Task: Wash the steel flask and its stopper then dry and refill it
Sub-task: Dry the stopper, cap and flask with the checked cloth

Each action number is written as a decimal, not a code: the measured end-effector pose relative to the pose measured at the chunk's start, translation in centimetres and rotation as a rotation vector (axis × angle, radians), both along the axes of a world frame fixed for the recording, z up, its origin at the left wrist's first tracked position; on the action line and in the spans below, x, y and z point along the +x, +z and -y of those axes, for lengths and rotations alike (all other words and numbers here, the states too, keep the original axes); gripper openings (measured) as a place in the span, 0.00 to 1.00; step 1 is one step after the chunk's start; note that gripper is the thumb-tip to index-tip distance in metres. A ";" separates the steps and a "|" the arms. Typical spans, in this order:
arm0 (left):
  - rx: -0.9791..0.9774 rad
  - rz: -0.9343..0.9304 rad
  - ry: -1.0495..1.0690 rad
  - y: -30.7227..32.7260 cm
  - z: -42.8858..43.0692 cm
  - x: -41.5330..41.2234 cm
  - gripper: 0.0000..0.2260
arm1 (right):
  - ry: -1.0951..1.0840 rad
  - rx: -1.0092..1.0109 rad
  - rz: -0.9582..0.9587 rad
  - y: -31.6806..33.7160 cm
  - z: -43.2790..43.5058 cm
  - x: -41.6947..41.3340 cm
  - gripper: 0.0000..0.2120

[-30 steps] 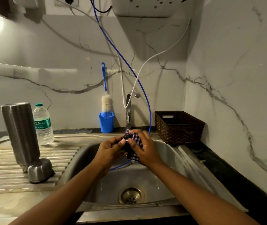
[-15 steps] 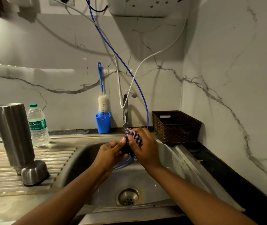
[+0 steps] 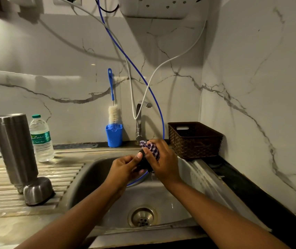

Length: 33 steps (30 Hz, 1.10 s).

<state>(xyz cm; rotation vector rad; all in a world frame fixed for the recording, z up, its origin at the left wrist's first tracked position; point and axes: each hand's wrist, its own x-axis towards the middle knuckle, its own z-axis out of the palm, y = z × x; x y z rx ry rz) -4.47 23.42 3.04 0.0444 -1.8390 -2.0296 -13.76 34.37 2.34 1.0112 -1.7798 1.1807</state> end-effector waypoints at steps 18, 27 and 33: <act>-0.479 -0.196 0.222 -0.4 0.4 -0.2 0.18 | 0.025 -0.039 0.335 1.5 0.3 0.4 0.23; -0.309 -0.200 0.166 -0.2 0.3 -0.8 0.16 | 0.115 -0.175 0.522 2.0 -0.4 -0.2 0.14; 0.074 -0.089 0.170 -0.5 1.6 -1.5 0.21 | 0.307 -0.234 0.646 2.9 -1.1 -0.9 0.17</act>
